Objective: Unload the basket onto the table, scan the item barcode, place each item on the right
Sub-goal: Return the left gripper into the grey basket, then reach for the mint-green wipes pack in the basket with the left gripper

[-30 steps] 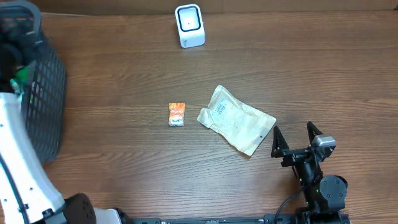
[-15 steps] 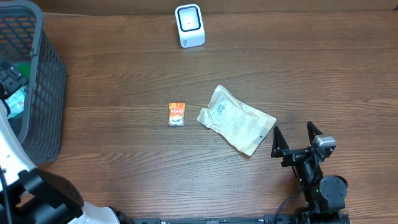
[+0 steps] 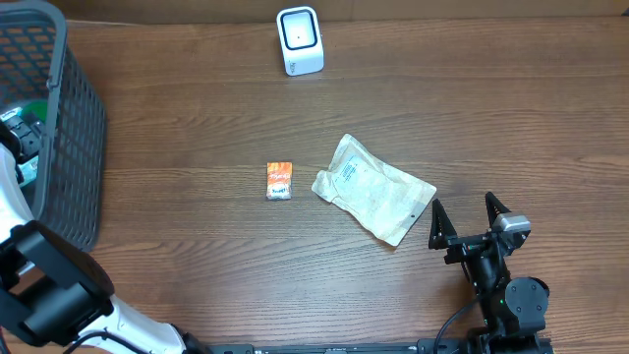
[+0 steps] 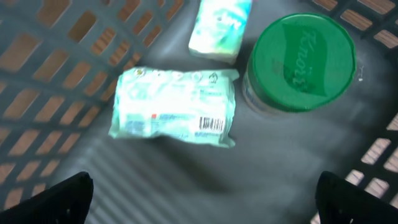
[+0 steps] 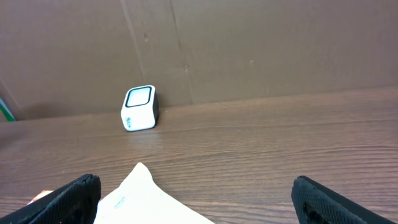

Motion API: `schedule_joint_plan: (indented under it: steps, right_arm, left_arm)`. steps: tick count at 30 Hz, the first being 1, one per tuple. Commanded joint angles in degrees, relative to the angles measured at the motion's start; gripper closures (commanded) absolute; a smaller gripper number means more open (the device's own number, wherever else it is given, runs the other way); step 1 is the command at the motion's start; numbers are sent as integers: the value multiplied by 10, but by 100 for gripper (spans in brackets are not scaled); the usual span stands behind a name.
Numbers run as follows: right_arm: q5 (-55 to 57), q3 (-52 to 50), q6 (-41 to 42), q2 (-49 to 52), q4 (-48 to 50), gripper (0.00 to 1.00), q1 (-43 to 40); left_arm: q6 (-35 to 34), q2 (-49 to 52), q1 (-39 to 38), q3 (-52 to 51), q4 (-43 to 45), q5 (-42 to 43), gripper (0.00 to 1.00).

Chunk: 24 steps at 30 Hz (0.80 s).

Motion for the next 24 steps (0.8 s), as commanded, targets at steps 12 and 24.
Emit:
schedule_joint_plan:
  steps: [12, 24]
  right_arm:
    - [-2, -6, -2, -7, 2, 0, -2]
    - [-2, -6, -2, -7, 2, 0, -2]
  left_arm:
    - [136, 91, 19, -2, 89, 33, 2]
    - [141, 169, 20, -2, 116, 28, 17]
